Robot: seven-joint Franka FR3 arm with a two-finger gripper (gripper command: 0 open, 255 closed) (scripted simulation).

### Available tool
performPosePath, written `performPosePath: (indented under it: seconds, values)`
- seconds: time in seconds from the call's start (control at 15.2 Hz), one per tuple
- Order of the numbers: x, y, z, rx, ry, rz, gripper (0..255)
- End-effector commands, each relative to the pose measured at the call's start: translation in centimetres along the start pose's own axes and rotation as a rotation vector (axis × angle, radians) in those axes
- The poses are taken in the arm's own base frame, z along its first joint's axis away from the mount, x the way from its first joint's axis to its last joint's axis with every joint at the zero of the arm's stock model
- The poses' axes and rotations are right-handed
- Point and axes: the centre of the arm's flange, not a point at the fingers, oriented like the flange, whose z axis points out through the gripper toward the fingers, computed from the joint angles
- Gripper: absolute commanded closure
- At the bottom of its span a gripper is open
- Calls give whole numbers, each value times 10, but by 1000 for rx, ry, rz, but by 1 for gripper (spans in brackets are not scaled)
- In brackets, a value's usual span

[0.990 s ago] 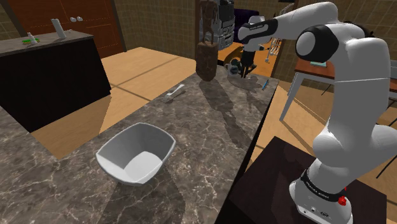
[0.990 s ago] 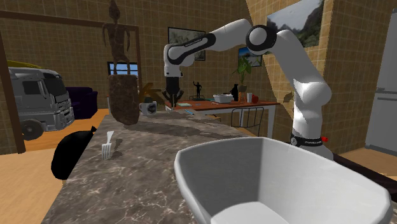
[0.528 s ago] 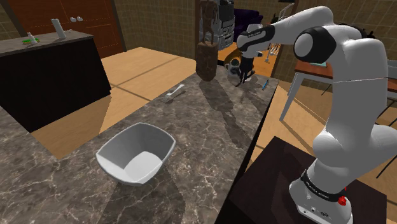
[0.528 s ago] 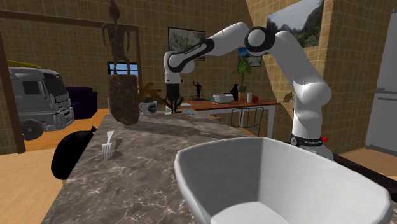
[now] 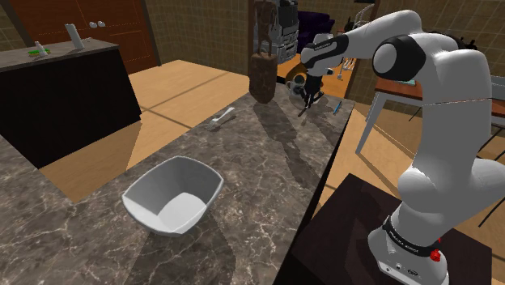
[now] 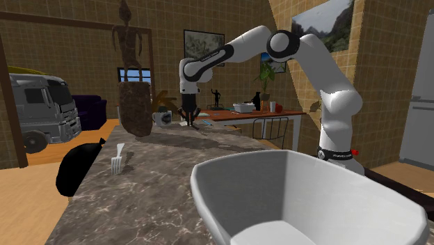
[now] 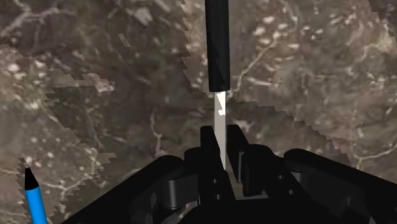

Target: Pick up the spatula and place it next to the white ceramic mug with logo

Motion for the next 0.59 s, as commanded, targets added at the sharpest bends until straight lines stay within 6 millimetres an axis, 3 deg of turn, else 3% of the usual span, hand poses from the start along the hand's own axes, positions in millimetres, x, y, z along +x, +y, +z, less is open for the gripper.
performPosePath:
  seconds: [0.0, 0.07, 0.4, 0.53]
  values:
    - [0, 0, 0, 0, 0, 0, 255]
    - [0, 0, 0, 0, 0, 0, 0]
    - [0, 0, 0, 0, 0, 0, 0]
    - [0, 0, -26, 0, 0, 0, 0]
